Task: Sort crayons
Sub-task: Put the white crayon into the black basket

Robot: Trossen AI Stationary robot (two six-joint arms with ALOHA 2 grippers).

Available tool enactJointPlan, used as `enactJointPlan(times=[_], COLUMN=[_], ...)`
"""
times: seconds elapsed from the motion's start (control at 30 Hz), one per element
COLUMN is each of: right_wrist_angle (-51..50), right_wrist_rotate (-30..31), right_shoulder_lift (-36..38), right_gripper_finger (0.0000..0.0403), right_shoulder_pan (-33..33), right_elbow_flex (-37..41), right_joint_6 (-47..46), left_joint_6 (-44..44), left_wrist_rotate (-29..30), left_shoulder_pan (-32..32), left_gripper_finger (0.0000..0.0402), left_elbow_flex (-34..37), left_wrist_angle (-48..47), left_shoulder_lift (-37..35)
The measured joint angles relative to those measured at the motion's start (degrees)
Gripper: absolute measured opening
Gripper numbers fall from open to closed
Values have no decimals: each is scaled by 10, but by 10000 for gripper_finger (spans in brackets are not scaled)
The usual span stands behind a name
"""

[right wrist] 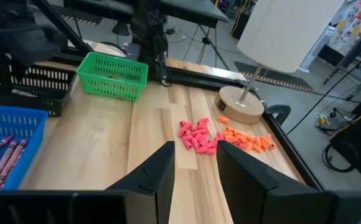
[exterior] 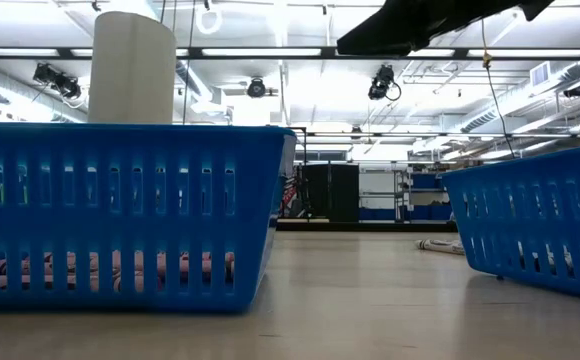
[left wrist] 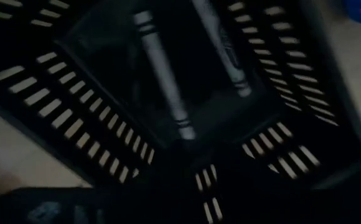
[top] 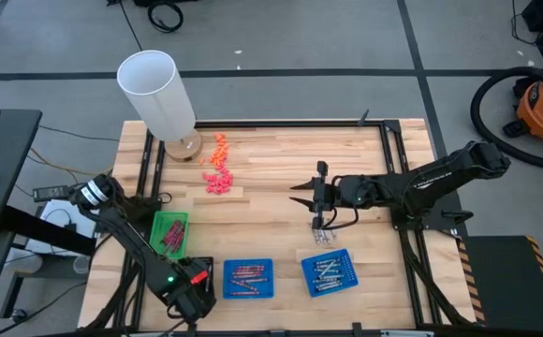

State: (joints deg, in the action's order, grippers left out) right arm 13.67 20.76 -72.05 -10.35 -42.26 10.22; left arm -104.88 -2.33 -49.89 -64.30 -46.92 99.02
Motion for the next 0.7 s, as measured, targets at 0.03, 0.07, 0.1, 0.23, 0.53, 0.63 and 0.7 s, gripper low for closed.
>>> enactJointPlan(times=[0.03,0.07,0.1,0.23,0.53,0.63,0.7], right_wrist_angle=[-5,-11,-17,-44,-58,-61,-67], right_wrist_rotate=[-2,-8,-19,-58,-60,-61,-61], right_shoulder_lift=[0,0,0,0,-70,-104,-119], right_gripper_finger=[130,130,130,130,130,133,137], right_shoulder_pan=[0,0,0,1,-11,-19,-26], right_elbow_flex=[0,0,0,0,0,0,0], right_joint_6=[-2,-7,-14,-39,-95,-114,-130], left_joint_6=[8,14,20,48,239,315,360], left_wrist_rotate=[0,0,1,48,318,373,399], left_shoulder_pan=[0,0,0,0,20,35,48], left_gripper_finger=[103,109,113,118,118,118,118], left_elbow_flex=[-9,-22,-38,-115,-227,-231,-227], left_wrist_angle=[-10,-24,-41,-147,-248,-249,-247], left_shoulder_lift=[0,0,0,0,-1,-1,-1])
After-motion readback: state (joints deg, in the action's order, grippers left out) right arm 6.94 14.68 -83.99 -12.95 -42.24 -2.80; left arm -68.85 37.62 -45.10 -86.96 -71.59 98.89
